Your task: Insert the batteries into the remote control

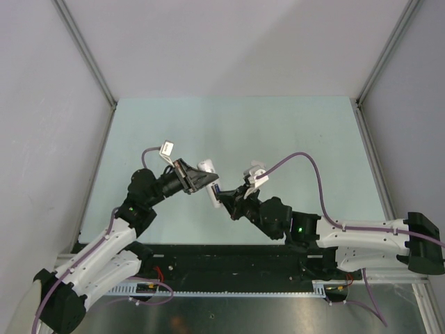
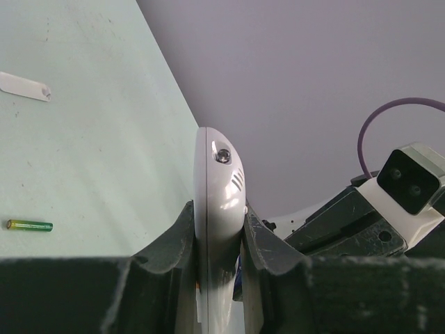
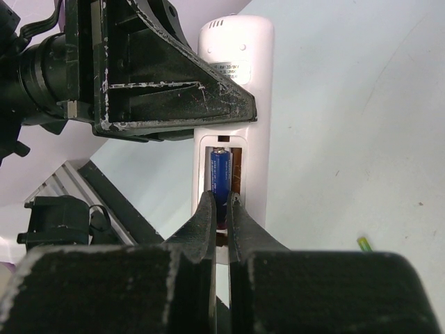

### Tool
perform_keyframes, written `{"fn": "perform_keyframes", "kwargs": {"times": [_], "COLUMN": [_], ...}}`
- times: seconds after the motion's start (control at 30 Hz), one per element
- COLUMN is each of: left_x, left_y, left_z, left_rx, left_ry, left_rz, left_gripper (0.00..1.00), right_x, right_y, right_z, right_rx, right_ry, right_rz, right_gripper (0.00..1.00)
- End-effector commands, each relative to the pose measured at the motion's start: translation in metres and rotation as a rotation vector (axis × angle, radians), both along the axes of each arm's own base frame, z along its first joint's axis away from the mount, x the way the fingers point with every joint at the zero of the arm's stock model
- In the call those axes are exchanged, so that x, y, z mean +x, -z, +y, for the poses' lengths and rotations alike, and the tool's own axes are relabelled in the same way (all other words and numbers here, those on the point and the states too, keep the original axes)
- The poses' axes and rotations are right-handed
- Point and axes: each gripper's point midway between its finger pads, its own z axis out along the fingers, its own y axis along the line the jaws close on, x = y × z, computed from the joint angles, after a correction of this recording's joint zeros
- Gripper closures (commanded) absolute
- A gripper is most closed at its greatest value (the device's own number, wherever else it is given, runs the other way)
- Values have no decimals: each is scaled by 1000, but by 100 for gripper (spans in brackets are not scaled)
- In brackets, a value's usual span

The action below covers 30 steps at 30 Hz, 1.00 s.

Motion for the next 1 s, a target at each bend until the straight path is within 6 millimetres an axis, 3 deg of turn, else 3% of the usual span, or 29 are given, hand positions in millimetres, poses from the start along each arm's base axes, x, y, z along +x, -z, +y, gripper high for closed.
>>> {"fn": "perform_keyframes", "kwargs": {"times": [0.0,0.33,0.97], "left_x": [-26,-25,-20], "left_y": [-81,-64,-39], "left_z": [3,0,-9], "left_rx": [-141,-112,-64], "left_ry": [88,96,93], "left_rz": [-204,-185,-134], "left_gripper": [100,100,100], "right_x": [19,26,26], "right_y": [53,22,-3], "right_z": [-36,-29,-13], "right_rx": [-236,-157,-106], "right_ry": [117,111,80], "right_rz": [4,-57,-93], "right_gripper": [100,100,100]}}
